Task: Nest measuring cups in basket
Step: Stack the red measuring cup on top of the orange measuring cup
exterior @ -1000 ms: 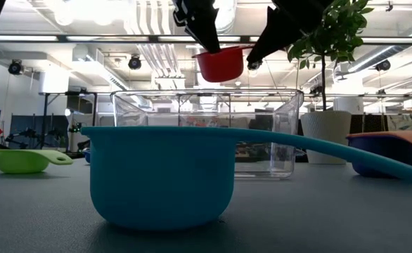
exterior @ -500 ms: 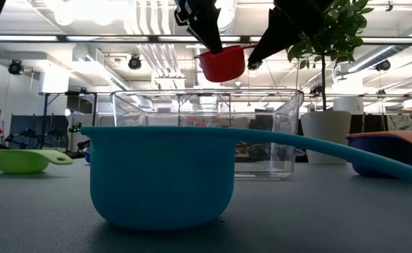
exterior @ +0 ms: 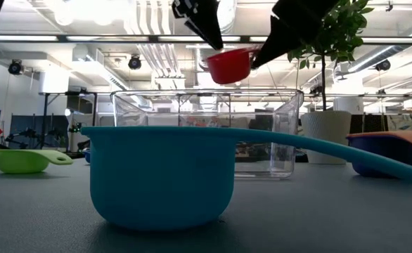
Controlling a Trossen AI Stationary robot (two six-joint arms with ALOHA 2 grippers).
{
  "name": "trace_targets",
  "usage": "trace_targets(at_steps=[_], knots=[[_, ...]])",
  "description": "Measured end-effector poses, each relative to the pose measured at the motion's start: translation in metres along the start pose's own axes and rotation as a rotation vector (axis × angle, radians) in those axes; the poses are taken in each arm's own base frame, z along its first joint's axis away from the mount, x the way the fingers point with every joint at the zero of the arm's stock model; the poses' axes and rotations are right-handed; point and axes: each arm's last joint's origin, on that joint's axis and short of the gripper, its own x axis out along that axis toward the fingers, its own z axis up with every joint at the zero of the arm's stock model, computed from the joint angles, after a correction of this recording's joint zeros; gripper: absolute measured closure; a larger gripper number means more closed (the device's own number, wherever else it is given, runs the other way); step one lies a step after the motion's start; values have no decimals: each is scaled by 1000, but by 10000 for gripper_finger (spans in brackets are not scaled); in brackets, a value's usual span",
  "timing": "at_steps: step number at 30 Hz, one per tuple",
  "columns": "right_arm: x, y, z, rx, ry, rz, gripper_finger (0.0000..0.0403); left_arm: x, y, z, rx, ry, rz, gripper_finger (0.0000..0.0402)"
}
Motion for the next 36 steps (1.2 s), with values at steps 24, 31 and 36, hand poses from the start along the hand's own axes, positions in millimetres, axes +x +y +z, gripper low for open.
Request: trace_targets(at_steps=[24,31,36], knots=[[-82,3,-102,611,40,79,277,-52,3,-82,-401,-530,-26,247],[-90,16,-127,729,135,68,274,-44,-2,-103,-469,-664,-55,247],[-88,23,-135,761,249,42,273,-42,-3,-105,-470,-665,-56,247]])
